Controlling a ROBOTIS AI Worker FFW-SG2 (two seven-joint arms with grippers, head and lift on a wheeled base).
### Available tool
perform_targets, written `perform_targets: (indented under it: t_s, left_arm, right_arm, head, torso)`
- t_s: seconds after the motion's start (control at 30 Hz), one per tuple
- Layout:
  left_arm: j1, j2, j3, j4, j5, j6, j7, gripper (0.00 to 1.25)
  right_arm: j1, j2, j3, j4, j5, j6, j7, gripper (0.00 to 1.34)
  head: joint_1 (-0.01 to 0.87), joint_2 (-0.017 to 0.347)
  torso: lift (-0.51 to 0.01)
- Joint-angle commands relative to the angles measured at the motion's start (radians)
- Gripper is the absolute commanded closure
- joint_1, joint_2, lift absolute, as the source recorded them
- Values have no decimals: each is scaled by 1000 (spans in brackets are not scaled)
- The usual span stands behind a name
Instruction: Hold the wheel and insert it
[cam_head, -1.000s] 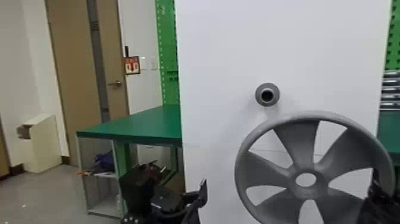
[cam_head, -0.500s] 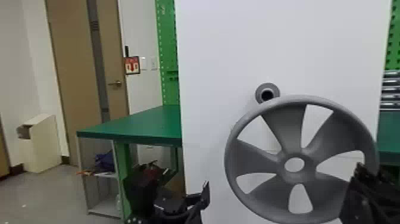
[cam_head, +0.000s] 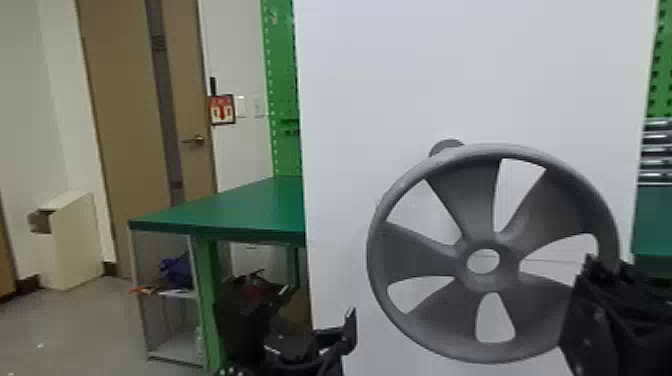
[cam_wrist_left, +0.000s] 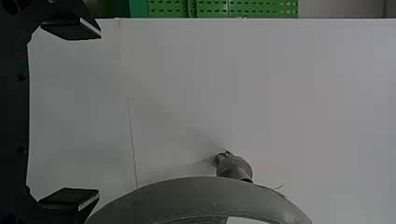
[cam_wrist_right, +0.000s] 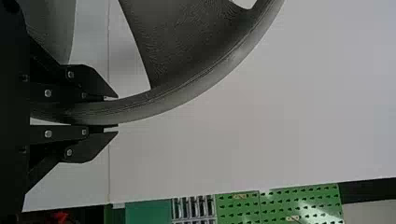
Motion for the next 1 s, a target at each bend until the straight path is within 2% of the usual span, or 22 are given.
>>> perform_targets:
  t_s: [0.0, 0.3, 0.97]
  left_arm:
    - [-2, 0, -4, 3, 0, 0, 0, 91]
    - [-5, 5, -10, 13, 0, 0, 0, 91]
    - [-22, 14, -40, 34, -2, 5, 0, 91]
  right_arm:
    - [-23, 1, 7, 0, -2, 15, 0, 1082]
    - [-75, 10, 19, 0, 10, 62, -2, 1082]
    - [-158, 10, 48, 9, 23, 117, -84, 1084]
  head:
    - [176, 341]
    - [176, 341]
    - [176, 341]
  torso:
    - [-489]
    - [-489]
    - [-489]
